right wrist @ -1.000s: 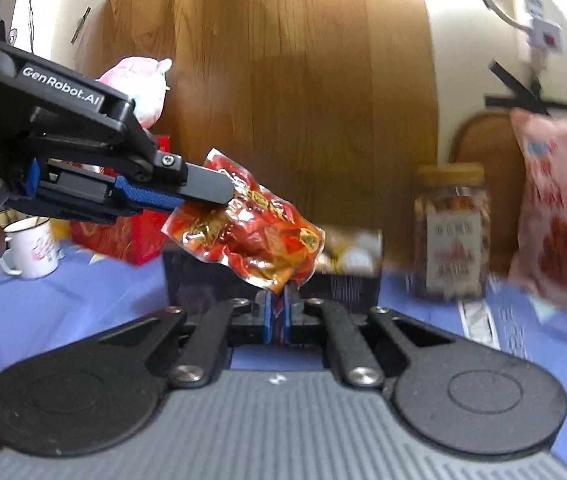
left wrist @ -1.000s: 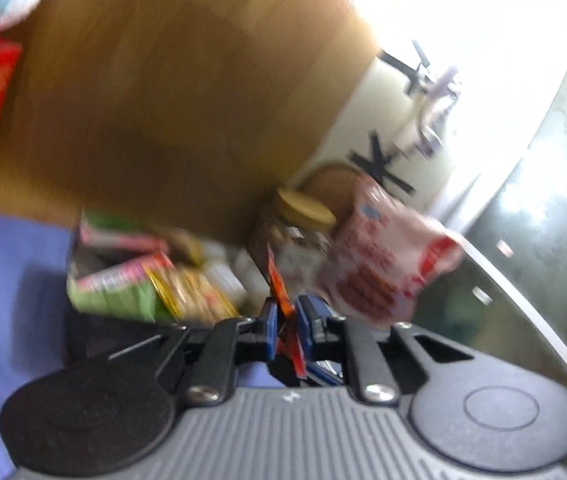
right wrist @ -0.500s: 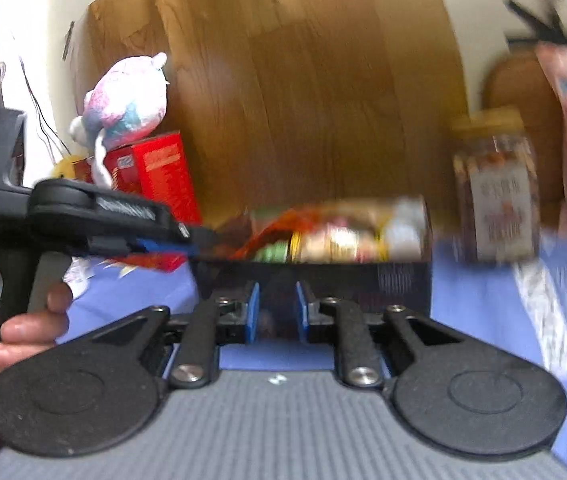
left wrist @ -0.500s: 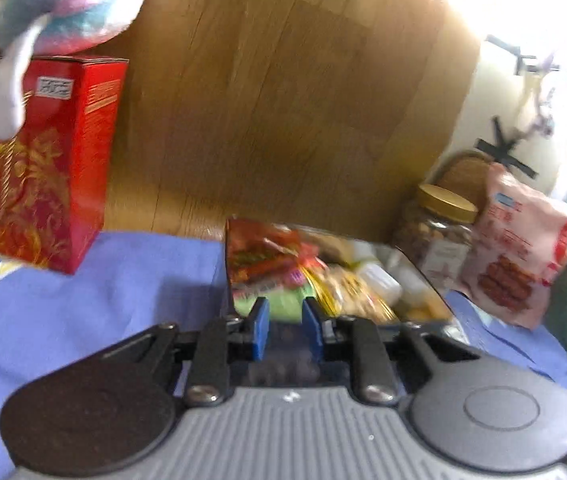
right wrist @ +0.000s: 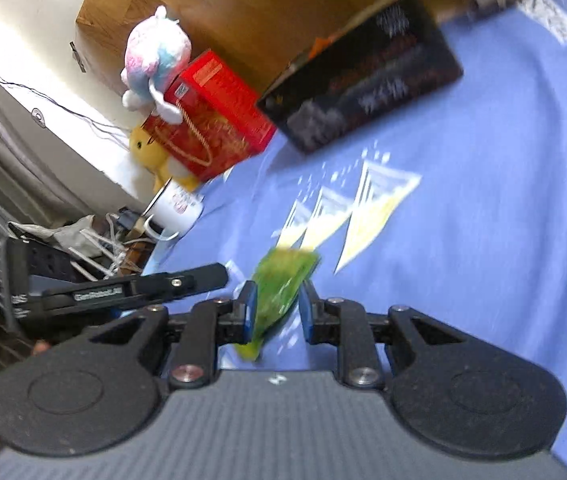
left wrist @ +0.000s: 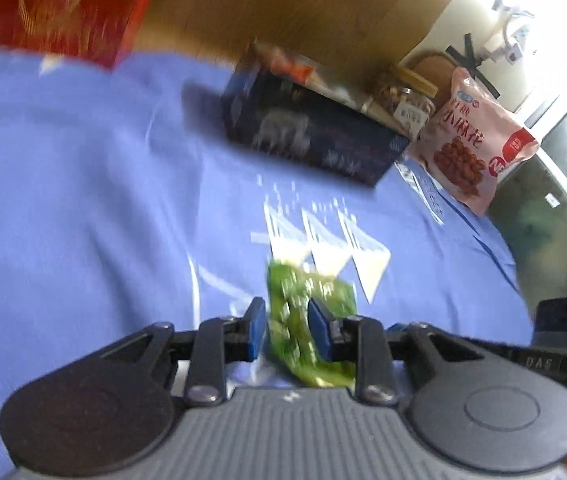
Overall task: Organize snacks
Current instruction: 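Grasp the green pickled-vegetable bag with the left tool, then carry the green bag into the tin and open the left tool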
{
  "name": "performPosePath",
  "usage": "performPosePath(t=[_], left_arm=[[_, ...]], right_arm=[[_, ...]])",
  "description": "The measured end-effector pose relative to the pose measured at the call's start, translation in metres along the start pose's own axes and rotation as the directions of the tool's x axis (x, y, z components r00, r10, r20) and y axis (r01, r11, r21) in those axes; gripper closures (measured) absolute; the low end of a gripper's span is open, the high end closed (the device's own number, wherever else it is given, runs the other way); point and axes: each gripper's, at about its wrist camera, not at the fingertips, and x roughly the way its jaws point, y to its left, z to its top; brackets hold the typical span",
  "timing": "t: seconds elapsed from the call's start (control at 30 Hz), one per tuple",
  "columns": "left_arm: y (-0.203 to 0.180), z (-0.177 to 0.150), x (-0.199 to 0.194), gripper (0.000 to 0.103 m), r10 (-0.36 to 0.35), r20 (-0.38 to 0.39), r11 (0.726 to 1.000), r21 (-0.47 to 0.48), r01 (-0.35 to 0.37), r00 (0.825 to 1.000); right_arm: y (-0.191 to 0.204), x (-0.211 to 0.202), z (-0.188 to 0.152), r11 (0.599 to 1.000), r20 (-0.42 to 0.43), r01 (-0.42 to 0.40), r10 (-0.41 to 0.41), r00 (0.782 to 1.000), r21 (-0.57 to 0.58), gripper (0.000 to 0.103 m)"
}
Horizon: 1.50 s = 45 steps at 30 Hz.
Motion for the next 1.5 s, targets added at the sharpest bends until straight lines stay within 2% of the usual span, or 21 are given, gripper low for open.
performPosePath(t=[0.07,0.1,0.2,0.33,0.47,0.63,0.83,0.9,0.97,1.0,1.07,1.1,1.17,1.2,1.3,1.4,1.5], left_arm=[[0.004,-0.006,0.004,0.073,-0.032,-0.020,0.999,-0.027,0.032,0.999],[0.005,-0.008,0.006,0.070,-0.051,-0.012,0.998,-0.039,0.050,0.999],[0.005,-0.010,0.013,0.069,-0.108,-0.012,0.991,-0.084,0.107,0.994],[-0.003,-0.012,0.016,0.072,-0.078,0.024,0.994,-0.081,0.080,0.997],[-0.011,-0.002,0.018,0.072,-0.102,0.045,0.991,-0.081,0.106,0.994],[-0.036,0.038,0.013,0.072,-0.142,0.111,0.990,0.007,0.142,0.984],[-0.065,0.111,0.023,0.073,-0.154,0.195,0.986,0.098,0.137,0.968],[-0.072,0.133,0.035,0.073,-0.139,0.221,0.986,0.116,0.116,0.965],[-0.076,0.153,0.055,0.071,-0.076,0.249,0.991,0.126,0.046,0.965],[-0.076,0.158,0.064,0.071,-0.035,0.253,0.992,0.127,0.003,0.967],[-0.075,0.163,0.081,0.073,0.062,0.249,0.989,0.112,-0.092,0.967],[-0.072,0.161,0.083,0.073,0.068,0.246,0.990,0.104,-0.097,0.967],[-0.068,0.152,0.080,0.073,0.060,0.249,0.990,0.107,-0.089,0.967],[-0.068,0.146,0.078,0.073,0.079,0.256,0.987,0.115,-0.111,0.964],[-0.074,0.128,0.066,0.073,0.125,0.301,0.973,0.150,-0.177,0.945],[-0.081,0.112,0.052,0.073,0.130,0.317,0.969,0.161,-0.189,0.940],[-0.092,0.095,0.042,0.073,0.192,0.344,0.946,0.185,-0.267,0.919]], right_arm=[[0.008,0.005,-0.006,1.000,-0.031,0.006,-0.007,0.999,-0.024,0.075],[0.012,0.009,-0.009,0.999,-0.041,0.021,-0.023,0.999,-0.041,0.071],[0.021,0.024,-0.014,0.997,-0.041,0.023,-0.026,0.999,-0.073,0.070],[0.028,0.029,-0.014,0.988,0.012,0.075,-0.074,0.997,-0.134,0.076],[0.026,0.023,-0.009,0.986,0.064,0.075,-0.066,0.996,-0.147,0.077],[0.033,0.009,0.023,0.975,0.174,0.087,-0.051,0.983,-0.206,0.078],[0.041,0.009,0.091,0.944,0.295,0.156,-0.066,0.953,-0.291,0.078],[0.039,0.018,0.114,0.933,0.324,0.192,-0.088,0.942,-0.306,0.076],[0.035,0.032,0.136,0.916,0.347,0.243,-0.126,0.929,-0.319,0.074],[0.031,0.042,0.146,0.899,0.353,0.286,-0.163,0.921,-0.332,0.063],[0.019,0.051,0.152,0.857,0.394,0.399,-0.261,0.881,-0.326,0.055],[0.014,0.050,0.151,0.853,0.398,0.417,-0.281,0.874,-0.313,0.055],[0.002,0.036,0.142,0.887,0.401,0.367,-0.239,0.884,-0.281,0.056],[-0.002,0.029,0.135,0.898,0.408,0.353,-0.228,0.884,-0.262,0.056],[-0.007,0.010,0.110,0.908,0.437,0.353,-0.229,0.870,-0.227,0.056],[-0.009,0.000,0.089,0.922,0.430,0.339,-0.234,0.872,-0.185,0.056],[-0.012,-0.009,0.069,0.934,0.421,0.330,-0.246,0.873,-0.139,0.056]])
